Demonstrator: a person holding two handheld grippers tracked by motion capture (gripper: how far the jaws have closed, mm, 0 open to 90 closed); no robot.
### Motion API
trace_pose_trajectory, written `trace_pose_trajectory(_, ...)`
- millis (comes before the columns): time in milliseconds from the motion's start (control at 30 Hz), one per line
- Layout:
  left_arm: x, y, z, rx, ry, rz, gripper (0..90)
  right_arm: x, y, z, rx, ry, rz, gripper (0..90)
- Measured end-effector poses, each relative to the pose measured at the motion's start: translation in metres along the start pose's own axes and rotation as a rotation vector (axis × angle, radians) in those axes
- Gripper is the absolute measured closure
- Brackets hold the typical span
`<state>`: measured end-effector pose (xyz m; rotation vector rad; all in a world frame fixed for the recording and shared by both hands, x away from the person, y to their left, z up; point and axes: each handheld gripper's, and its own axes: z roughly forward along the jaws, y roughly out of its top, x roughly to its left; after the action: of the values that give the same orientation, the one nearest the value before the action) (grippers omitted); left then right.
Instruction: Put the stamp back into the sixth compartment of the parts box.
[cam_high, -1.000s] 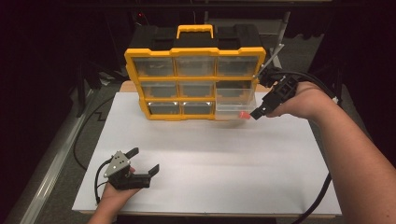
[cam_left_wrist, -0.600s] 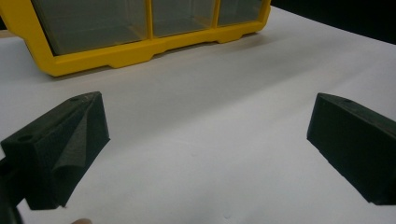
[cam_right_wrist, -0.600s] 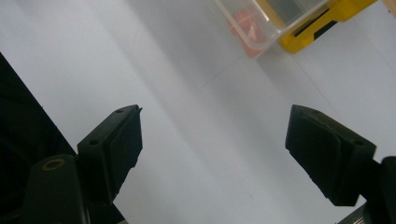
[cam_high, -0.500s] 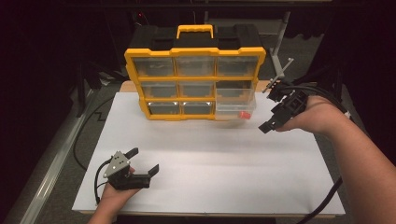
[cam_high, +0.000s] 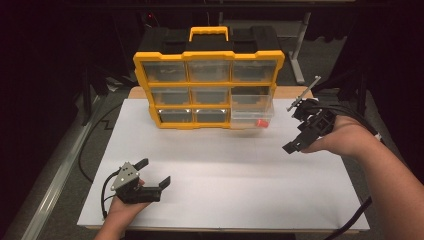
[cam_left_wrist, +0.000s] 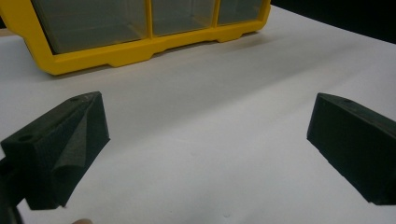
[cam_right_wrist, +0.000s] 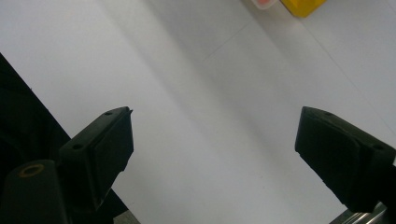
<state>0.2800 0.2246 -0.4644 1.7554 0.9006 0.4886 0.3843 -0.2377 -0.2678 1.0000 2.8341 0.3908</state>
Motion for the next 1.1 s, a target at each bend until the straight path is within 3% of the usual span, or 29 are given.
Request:
trace_pose_trajectory(567, 0.001, 0.000, 0.000, 0.002, -0.001, -0.002, 0.2, 0.013, -0.007, 0.056, 0.053, 0.033, -0.001, 0.0)
trace_pose_trajectory(1100, 0.000, 0.000, 0.001, 0.000, 0.000, -0.003, 0.2, 0.021, -0.018, 0.113, 0.089, 0.016, 0.015, 0.0)
